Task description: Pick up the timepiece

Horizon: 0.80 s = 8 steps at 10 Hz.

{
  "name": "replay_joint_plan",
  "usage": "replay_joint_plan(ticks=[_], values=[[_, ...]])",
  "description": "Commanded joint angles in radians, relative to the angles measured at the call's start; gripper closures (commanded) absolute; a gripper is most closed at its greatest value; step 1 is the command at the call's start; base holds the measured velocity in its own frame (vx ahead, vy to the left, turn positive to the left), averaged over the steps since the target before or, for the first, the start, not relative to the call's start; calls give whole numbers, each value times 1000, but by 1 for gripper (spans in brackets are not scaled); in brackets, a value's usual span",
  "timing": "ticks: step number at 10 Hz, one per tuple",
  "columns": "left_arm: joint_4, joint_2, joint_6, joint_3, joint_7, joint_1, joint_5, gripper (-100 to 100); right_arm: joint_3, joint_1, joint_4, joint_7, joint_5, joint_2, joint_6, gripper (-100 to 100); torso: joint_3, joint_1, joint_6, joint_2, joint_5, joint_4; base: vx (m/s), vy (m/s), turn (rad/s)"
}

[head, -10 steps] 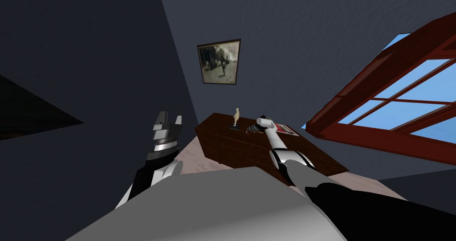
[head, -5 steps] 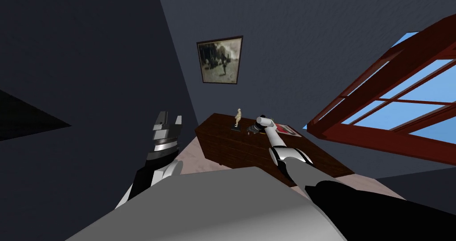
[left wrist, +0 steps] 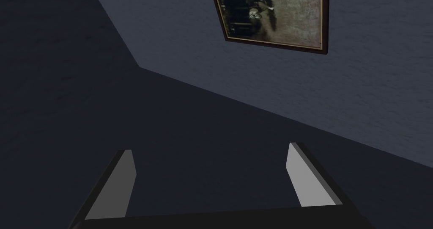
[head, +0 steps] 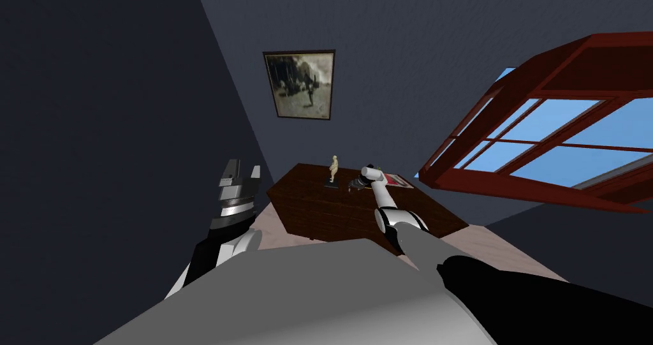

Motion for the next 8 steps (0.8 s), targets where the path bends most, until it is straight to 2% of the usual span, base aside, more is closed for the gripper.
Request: replay_joint_plan(ticks=[1, 2, 3, 4, 5, 6, 7, 8], values=[[0, 0, 0, 0, 0, 0, 0, 0, -14, -12, 1, 21, 47, 50, 7, -100, 0, 0, 0, 0, 0, 0, 42, -10, -136], [0, 0, 0, 0, 0, 0, 0, 0, -41, -34, 2, 59, 78, 82, 14, -100, 0, 1, -1, 0, 0, 0, 50, -10, -246], [0, 0, 0, 0, 0, 0, 0, 0, -41, -34, 2, 59, 108, 115, 14, -100, 0, 1, 0, 0, 0, 0, 47, -3, -153], [0, 0, 0, 0, 0, 0, 0, 0, -67, -56, 2, 96, 138, 147, 21, -100, 0, 1, -1, 0, 0, 0, 46, -10, -292], [0, 0, 0, 0, 0, 0, 0, 0, -67, -56, 2, 96, 170, 178, 21, -100, 0, 1, 0, 0, 0, 0, 44, -5, -130], [0, 0, 0, 0, 0, 0, 0, 0, -94, -77, 3, 134, 200, 207, 29, -100, 0, 1, -1, 0, 0, 0, 59, -9, -312], [0, 0, 0, 0, 0, 0, 0, 0, -94, -77, 3, 134, 229, 236, 29, -100, 0, 0, 0, 0, 0, 0, 48, 2, -123], [0, 0, 0, 0, 0, 0, 0, 0, -121, -99, 4, 171, 261, 268, 36, -100, 0, 1, -1, 0, 0, 0, 31, 3, -168]])
